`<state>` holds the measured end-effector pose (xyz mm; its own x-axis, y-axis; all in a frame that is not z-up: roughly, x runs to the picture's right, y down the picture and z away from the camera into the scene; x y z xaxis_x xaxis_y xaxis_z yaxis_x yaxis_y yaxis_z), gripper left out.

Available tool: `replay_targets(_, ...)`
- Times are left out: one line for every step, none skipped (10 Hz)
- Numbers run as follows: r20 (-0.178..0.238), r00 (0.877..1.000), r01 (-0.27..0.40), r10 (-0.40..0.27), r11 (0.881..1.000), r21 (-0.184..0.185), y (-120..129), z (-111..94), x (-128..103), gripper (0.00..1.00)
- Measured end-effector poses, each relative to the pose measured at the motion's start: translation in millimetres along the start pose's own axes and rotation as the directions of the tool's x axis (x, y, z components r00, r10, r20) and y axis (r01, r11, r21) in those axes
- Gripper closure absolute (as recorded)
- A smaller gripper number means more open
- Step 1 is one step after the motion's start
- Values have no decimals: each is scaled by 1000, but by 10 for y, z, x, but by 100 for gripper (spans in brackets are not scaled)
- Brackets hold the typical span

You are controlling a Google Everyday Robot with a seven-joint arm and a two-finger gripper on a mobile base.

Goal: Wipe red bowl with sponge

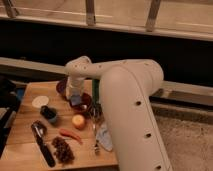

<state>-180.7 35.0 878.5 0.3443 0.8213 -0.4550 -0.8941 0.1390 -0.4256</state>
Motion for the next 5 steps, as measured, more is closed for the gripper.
replay_targets(-11,1000,7,-7,1000,-6,29,12,26,90)
replay_targets(-24,1000,13,-13,1000,-9,16,-4,87,90)
replay_targets(-28,1000,11,-11,1000,-11,-59,-64,170,90)
replay_targets(-23,1000,3,-3,1000,-13,-167,-149,238,90)
replay_targets(-21,1000,0,0,1000,-13,-213,-172,262,90)
